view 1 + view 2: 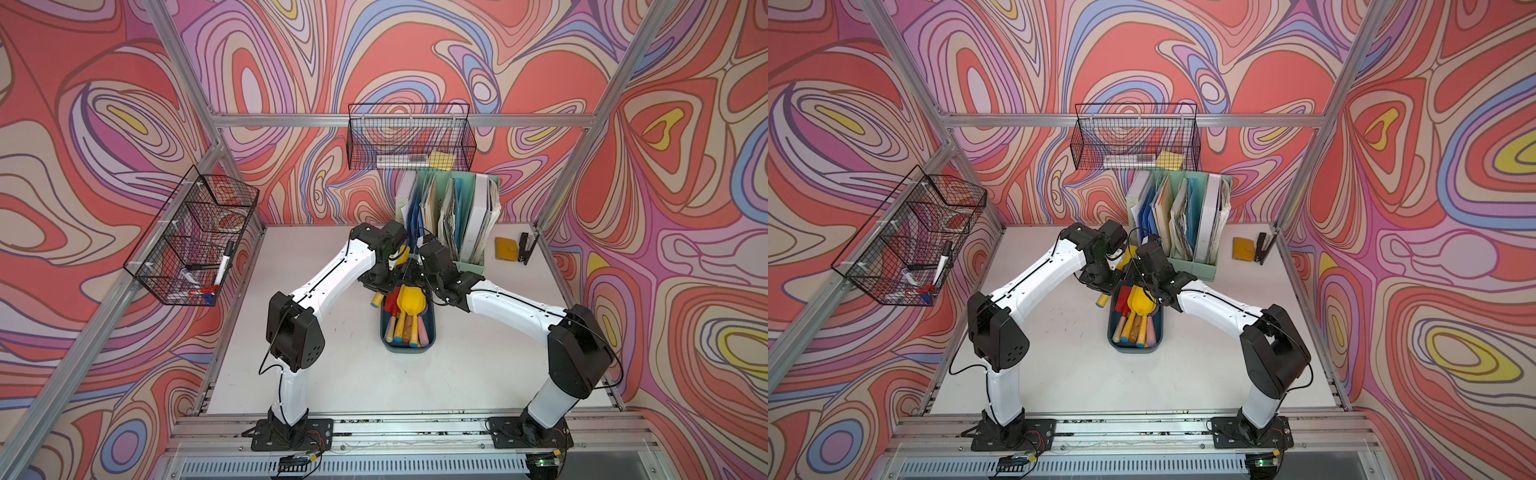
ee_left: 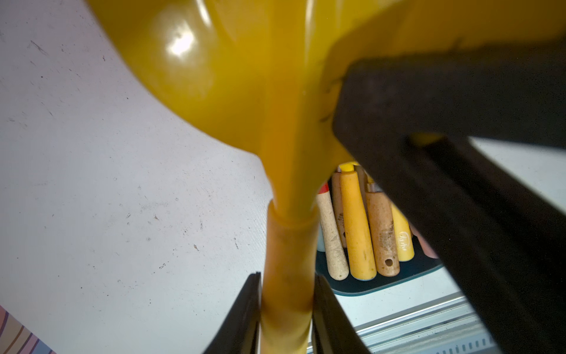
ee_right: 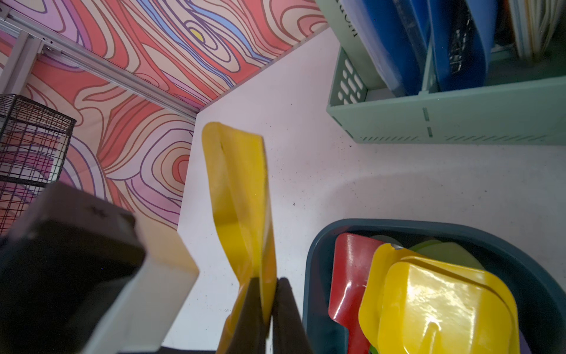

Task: Put the shovel into the storage box
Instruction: Place the shovel in the storage box.

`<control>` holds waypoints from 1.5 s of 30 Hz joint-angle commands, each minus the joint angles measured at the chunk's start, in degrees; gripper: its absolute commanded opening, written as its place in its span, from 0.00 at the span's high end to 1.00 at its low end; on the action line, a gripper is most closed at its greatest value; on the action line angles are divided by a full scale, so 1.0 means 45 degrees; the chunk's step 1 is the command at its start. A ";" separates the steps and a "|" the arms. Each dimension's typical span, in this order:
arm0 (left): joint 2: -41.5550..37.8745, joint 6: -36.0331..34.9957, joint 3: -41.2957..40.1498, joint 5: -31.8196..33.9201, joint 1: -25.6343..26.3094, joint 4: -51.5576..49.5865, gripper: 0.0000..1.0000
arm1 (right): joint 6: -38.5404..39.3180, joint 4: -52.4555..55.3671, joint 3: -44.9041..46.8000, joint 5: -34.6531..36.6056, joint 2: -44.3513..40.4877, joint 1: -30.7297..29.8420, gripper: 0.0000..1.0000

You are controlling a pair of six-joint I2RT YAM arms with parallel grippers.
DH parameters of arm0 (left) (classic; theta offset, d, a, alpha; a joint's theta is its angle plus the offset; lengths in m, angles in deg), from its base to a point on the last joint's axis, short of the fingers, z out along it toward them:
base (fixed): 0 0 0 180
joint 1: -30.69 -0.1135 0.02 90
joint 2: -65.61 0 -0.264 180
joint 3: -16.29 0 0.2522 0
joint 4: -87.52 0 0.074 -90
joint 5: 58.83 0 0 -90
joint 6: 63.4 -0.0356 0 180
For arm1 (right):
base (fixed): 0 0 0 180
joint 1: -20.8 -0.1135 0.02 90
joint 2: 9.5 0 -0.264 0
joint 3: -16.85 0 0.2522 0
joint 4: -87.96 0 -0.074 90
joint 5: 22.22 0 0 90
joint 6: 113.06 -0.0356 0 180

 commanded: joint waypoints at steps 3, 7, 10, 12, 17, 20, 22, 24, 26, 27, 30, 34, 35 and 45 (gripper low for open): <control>-0.0358 -0.0429 0.0228 -0.1248 0.1183 -0.0541 0.66 | -0.0328 -0.0475 -0.0219 0.1099 0.0409 -0.0067 1.00; -0.0383 -0.0444 0.0170 -0.1517 0.1327 -0.0547 0.65 | -0.0504 -0.0538 -0.0278 0.1185 0.0561 -0.0082 1.00; -0.0367 -0.0407 0.0077 -0.1773 0.1429 -0.0475 0.65 | -0.0677 -0.0612 -0.0278 0.1216 0.0698 -0.0082 1.00; -0.0380 -0.0340 -0.0002 -0.1987 0.1505 -0.0368 0.64 | -0.0790 -0.0634 -0.0258 0.1232 0.0761 -0.0082 1.00; -0.0445 -0.0017 -0.0261 -0.2657 0.1788 -0.0020 0.63 | -0.0995 -0.0772 -0.0075 0.1428 0.0762 -0.0082 1.00; -0.0437 0.0149 -0.0375 -0.3098 0.2006 0.0176 0.62 | -0.1093 -0.0826 -0.0025 0.1523 0.0762 -0.0081 1.00; -0.0436 0.0205 -0.0317 -0.3252 0.2154 0.0145 0.62 | -0.1118 -0.0851 -0.0023 0.1587 0.0762 -0.0082 1.00; -0.0405 0.0192 -0.0242 -0.3335 0.2288 0.0078 0.62 | -0.1164 -0.0910 -0.0011 0.1596 0.1090 -0.0082 1.00; -0.0370 0.0206 -0.0168 -0.3305 0.2414 -0.0063 0.62 | -0.1193 -0.0929 0.0000 0.1538 0.1172 -0.0079 1.00; -0.0385 0.0226 -0.0156 -0.3266 0.2454 -0.0135 0.62 | -0.1211 -0.0929 -0.0001 0.1516 0.1203 -0.0082 1.00; -0.0512 0.0275 -0.0200 -0.3198 0.2532 -0.0200 0.62 | -0.1231 -0.0985 0.0070 0.1490 0.1238 -0.0082 1.00; -0.0828 0.0327 -0.0283 -0.3161 0.2599 -0.0167 0.62 | -0.1252 -0.1035 0.0151 0.1465 0.1250 -0.0081 1.00; -0.0921 0.0333 -0.0315 -0.3139 0.2612 -0.0126 0.62 | -0.1271 -0.1012 0.0174 0.1452 0.1248 -0.0082 1.00; -0.1364 0.0746 -0.0630 -0.0414 0.1715 0.0358 0.55 | -0.0986 -0.1284 0.0876 0.0856 0.0272 -0.0071 1.00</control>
